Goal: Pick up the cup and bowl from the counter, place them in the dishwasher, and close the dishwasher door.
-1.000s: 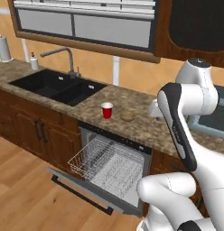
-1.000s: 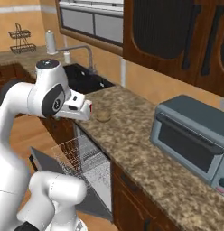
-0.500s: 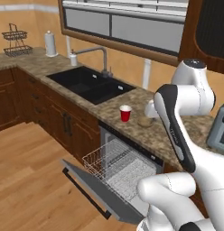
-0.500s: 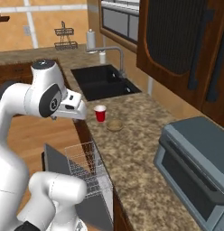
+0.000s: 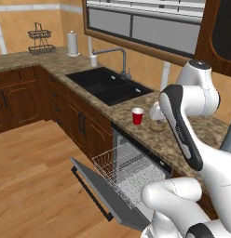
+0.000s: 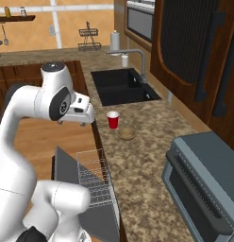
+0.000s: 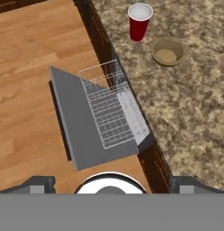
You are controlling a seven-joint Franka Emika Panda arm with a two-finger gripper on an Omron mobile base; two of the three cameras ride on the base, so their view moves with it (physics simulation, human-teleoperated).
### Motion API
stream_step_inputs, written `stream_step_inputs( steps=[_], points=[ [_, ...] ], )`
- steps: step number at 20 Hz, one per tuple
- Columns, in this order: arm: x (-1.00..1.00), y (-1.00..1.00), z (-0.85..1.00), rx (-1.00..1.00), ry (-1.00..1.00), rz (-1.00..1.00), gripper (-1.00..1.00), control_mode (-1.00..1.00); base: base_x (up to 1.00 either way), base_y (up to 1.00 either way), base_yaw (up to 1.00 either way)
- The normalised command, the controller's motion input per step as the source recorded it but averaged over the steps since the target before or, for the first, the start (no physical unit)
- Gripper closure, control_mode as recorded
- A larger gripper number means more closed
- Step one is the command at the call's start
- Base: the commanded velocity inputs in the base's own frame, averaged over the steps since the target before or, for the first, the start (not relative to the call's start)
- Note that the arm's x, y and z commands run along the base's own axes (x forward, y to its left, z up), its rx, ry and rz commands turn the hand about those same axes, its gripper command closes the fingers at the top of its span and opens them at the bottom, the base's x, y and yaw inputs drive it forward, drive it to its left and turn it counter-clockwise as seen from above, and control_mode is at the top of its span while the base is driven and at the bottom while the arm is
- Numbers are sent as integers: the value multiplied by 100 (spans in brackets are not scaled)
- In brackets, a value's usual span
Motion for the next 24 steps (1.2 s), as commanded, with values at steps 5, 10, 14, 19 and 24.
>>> stream_step_inputs(
  steps=[5, 10, 14, 19, 24],
  points=[
    [95, 9, -38, 0, 0, 1, -100, -100, 0, 0, 0],
    [93, 2, -35, 0, -1, 1, -100, -100, 0, 0, 0],
    [71, 0, -11, 0, -1, 6, -100, -100, 0, 0, 0],
    [70, 4, -26, -2, 0, 6, -100, -100, 0, 0, 0],
    [49, 6, -29, -8, -1, 4, -100, -100, 0, 0, 0]
  ],
)
